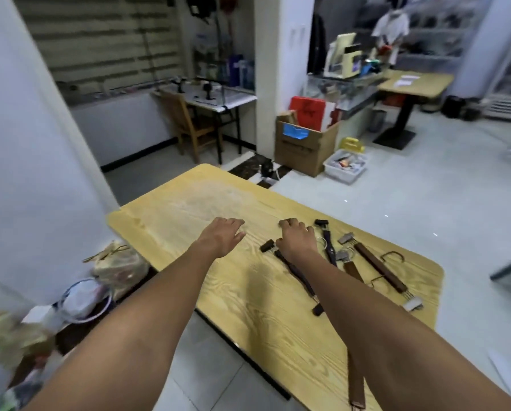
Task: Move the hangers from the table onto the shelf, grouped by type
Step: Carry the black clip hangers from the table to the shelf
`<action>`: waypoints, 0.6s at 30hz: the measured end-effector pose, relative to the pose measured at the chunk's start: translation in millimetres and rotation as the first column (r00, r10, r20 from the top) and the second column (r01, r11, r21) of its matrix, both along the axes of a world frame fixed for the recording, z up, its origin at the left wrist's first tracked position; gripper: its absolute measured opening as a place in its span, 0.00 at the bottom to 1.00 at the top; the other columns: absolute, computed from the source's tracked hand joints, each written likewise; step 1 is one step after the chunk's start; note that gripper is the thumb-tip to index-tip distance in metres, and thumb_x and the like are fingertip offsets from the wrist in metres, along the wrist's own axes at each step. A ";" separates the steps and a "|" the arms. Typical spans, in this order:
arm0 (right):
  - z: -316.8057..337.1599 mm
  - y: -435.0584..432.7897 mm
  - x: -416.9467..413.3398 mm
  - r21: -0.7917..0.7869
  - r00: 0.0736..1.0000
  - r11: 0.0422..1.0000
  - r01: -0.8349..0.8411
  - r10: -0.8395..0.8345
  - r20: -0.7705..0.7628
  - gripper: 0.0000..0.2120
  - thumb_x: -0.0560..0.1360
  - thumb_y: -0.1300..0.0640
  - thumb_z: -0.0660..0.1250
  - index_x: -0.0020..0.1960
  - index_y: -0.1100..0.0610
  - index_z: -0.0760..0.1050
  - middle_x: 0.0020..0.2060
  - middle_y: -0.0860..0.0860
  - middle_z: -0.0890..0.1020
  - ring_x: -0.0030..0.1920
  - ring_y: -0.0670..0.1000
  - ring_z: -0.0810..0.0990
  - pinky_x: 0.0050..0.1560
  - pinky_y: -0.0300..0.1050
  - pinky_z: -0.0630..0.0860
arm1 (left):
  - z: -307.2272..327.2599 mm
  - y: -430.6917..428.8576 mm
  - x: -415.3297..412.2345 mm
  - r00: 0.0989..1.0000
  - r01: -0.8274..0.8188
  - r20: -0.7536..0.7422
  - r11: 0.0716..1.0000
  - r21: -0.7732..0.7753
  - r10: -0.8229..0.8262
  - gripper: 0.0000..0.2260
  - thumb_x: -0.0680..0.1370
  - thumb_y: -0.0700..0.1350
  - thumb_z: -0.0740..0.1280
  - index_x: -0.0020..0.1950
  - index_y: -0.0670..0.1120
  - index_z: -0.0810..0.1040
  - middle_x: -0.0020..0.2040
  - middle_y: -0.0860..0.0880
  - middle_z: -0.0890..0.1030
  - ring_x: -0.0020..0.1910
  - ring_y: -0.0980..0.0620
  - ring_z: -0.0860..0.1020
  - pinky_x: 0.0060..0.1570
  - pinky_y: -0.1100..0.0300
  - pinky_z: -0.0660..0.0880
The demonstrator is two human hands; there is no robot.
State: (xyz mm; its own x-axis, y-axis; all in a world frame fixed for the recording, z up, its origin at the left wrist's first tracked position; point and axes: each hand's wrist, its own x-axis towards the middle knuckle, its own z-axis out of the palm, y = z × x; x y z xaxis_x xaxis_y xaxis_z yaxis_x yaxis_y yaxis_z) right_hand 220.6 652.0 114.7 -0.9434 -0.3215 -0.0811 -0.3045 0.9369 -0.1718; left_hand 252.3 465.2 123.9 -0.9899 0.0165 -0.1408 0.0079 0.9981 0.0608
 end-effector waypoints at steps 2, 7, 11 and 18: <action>-5.5 9.4 -10.9 0.009 0.997 0.997 0.082 -0.082 0.008 0.23 0.80 0.52 0.60 0.73 0.56 0.62 0.70 0.57 0.67 0.70 0.59 0.65 0.70 0.55 0.61 | -11.1 3.0 -23.4 0.996 0.081 0.029 0.996 0.025 -0.081 0.21 0.82 0.53 0.53 0.75 0.48 0.61 0.73 0.46 0.68 0.71 0.45 0.65 0.70 0.52 0.62; -25.7 39.0 -29.4 0.037 0.967 0.969 0.245 -0.247 0.055 0.24 0.80 0.53 0.59 0.74 0.57 0.60 0.73 0.58 0.63 0.73 0.60 0.61 0.71 0.58 0.60 | -37.4 28.5 -67.0 0.969 0.224 0.087 0.970 0.095 -0.232 0.21 0.83 0.50 0.55 0.75 0.46 0.61 0.73 0.45 0.67 0.71 0.45 0.64 0.69 0.53 0.62; -42.7 59.2 -32.5 0.016 0.953 0.954 0.298 -0.298 0.054 0.23 0.79 0.57 0.59 0.73 0.57 0.62 0.70 0.57 0.67 0.70 0.59 0.65 0.70 0.55 0.61 | -62.5 50.9 -89.0 0.940 0.307 0.115 0.944 0.120 -0.320 0.21 0.82 0.47 0.56 0.75 0.46 0.61 0.72 0.44 0.68 0.71 0.45 0.65 0.68 0.54 0.63; -86.1 72.7 -48.9 0.010 0.943 0.946 0.325 -0.325 0.074 0.25 0.79 0.58 0.58 0.75 0.55 0.60 0.71 0.55 0.67 0.72 0.56 0.63 0.72 0.52 0.59 | -120.2 76.3 -117.8 0.895 0.375 0.206 0.917 0.136 -0.397 0.23 0.82 0.47 0.57 0.76 0.45 0.58 0.74 0.46 0.65 0.72 0.46 0.62 0.71 0.55 0.61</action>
